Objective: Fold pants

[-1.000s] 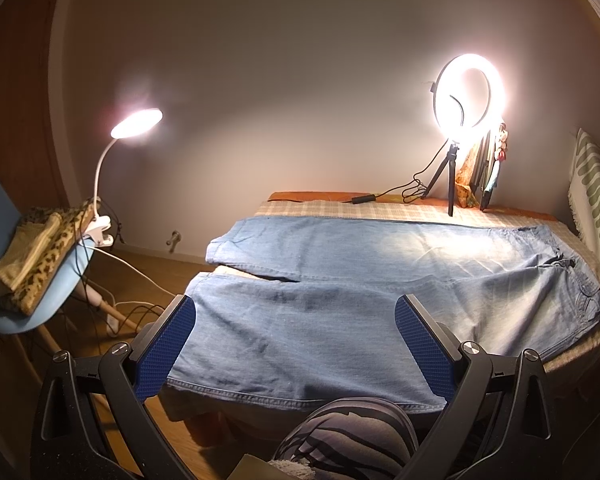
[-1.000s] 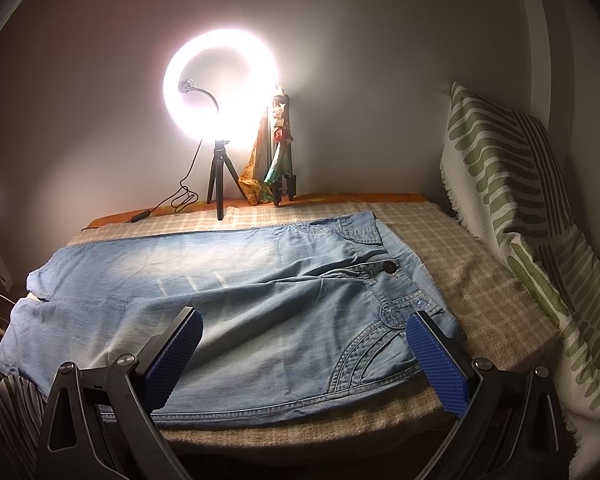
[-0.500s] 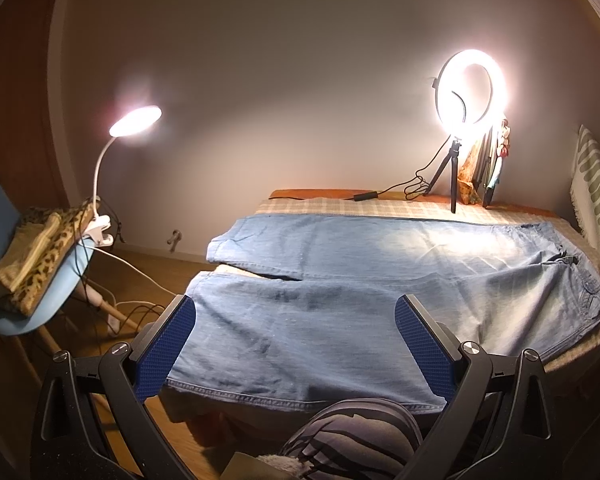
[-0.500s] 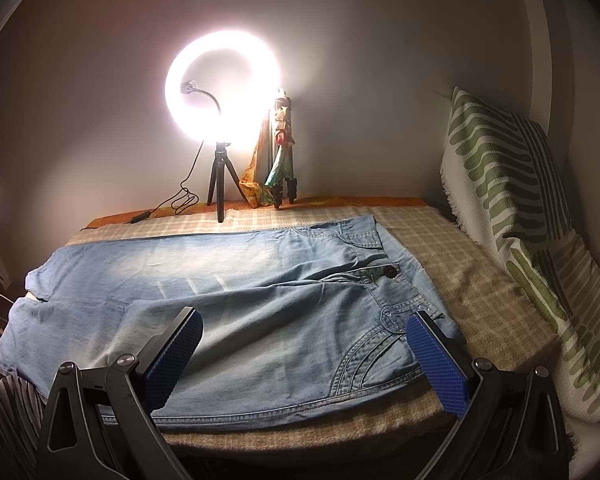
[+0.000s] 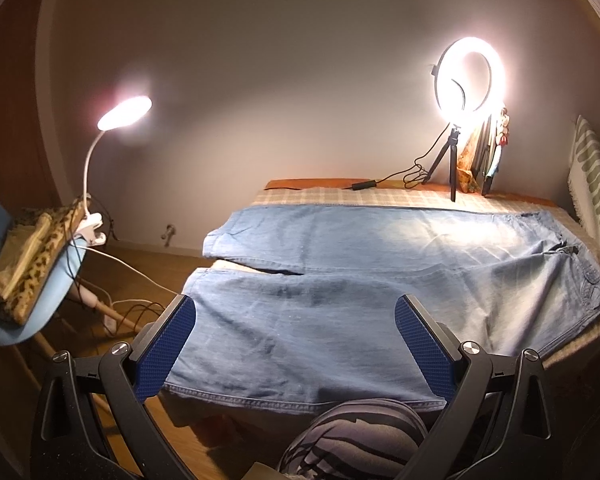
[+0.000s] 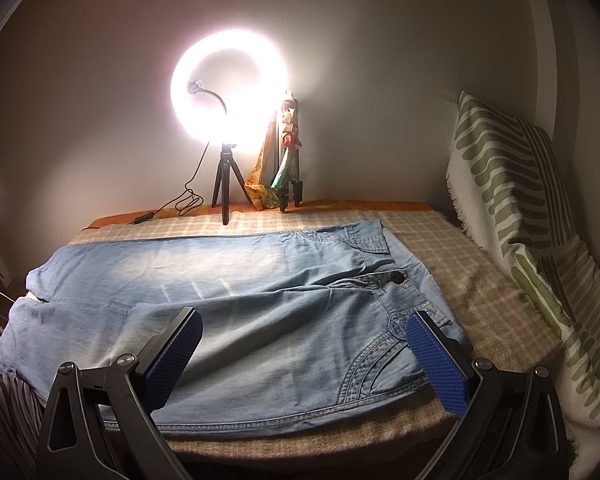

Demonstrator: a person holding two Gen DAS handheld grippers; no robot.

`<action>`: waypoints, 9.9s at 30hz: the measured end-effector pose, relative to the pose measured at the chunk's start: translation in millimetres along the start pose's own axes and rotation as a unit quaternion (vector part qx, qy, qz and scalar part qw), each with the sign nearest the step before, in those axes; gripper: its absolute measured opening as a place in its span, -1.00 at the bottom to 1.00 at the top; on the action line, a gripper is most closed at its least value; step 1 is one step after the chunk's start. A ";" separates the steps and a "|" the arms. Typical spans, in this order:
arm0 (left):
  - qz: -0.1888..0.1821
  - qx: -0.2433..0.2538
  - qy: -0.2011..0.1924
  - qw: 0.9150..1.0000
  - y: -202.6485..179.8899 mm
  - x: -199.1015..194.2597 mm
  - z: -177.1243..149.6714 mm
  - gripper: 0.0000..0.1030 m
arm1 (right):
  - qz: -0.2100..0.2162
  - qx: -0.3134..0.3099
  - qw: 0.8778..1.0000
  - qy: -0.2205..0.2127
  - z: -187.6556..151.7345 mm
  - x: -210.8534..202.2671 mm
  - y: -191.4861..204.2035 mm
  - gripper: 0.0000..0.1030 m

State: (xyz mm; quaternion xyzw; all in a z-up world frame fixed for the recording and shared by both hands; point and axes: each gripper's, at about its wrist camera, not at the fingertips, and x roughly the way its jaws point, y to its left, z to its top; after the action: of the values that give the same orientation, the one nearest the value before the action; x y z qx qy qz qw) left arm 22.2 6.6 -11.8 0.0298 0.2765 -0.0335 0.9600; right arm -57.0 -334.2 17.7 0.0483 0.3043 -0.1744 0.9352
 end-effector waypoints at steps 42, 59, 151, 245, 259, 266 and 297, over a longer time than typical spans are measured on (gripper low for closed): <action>-0.031 0.025 0.117 0.992 90.9 205.5 83.1 0.76 | 0.187 -0.235 0.953 0.043 88.2 220.8 161.2 1.00; -0.092 0.019 0.193 0.977 47.5 361.6 132.3 0.76 | 0.238 -0.317 0.904 0.160 97.3 400.7 225.8 0.78; -0.030 -0.228 0.122 0.965 73.5 356.8 107.2 -0.93 | 0.292 -0.456 0.827 0.151 35.6 305.4 259.7 0.01; -0.128 -0.444 0.085 0.883 165.7 158.2 -100.7 -0.10 | 0.513 -0.387 0.724 0.252 11.2 277.6 603.2 0.14; -0.096 -0.458 0.100 0.878 175.0 169.7 -100.3 -0.60 | 0.541 -0.405 0.696 0.241 -0.9 263.2 641.1 -0.99; -0.094 -0.455 0.064 0.883 179.3 154.1 -108.0 -0.84 | 0.542 -0.396 0.715 0.196 26.9 240.5 636.4 -1.00; -0.016 -0.391 0.079 0.917 204.0 121.0 -116.6 -0.68 | 0.500 -0.363 0.763 0.192 27.7 229.2 628.3 -0.33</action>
State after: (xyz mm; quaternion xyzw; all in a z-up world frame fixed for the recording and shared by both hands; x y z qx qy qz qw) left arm 79.2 212.9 -166.9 -0.3494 0.3430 0.0641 0.8696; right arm 354.5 179.5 -104.1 -0.1170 0.4509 0.4540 0.7595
